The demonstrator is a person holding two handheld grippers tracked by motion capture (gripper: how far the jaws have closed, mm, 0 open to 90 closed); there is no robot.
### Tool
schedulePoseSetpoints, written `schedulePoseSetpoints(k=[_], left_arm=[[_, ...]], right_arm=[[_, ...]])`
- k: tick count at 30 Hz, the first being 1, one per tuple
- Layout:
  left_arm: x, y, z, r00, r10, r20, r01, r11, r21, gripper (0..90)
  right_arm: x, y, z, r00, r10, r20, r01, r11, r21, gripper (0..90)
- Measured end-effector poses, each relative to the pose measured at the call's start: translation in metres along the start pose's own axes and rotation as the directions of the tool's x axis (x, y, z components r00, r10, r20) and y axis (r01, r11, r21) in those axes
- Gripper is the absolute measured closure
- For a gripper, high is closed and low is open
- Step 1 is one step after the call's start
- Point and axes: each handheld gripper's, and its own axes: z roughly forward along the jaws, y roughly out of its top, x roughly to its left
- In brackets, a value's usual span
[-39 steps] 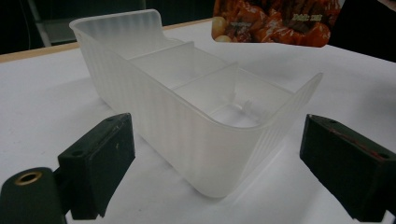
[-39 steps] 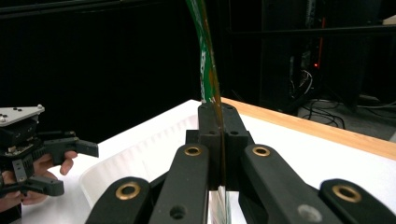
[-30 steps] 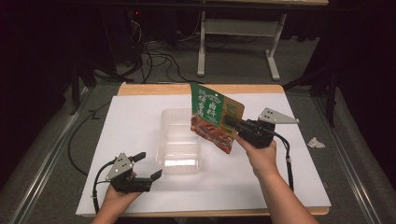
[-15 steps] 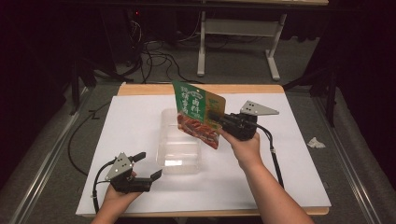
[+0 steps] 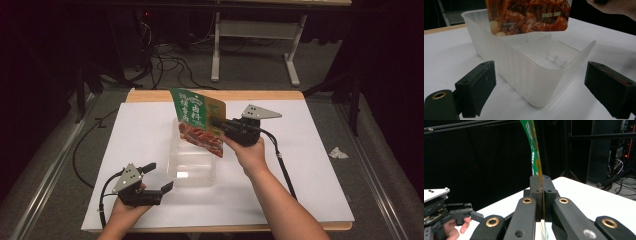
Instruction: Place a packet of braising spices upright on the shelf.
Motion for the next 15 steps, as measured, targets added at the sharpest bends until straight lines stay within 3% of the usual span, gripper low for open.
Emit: schedulePoseSetpoints(k=[15], left_arm=[[0.001,0.000,-0.001,1.0000,-0.003,0.000,0.003,1.0000,0.001,10.6]], right_arm=[[-0.002,-0.004,0.025,0.9999,0.013,-0.009,-0.013,1.000,-0.008,90.0]])
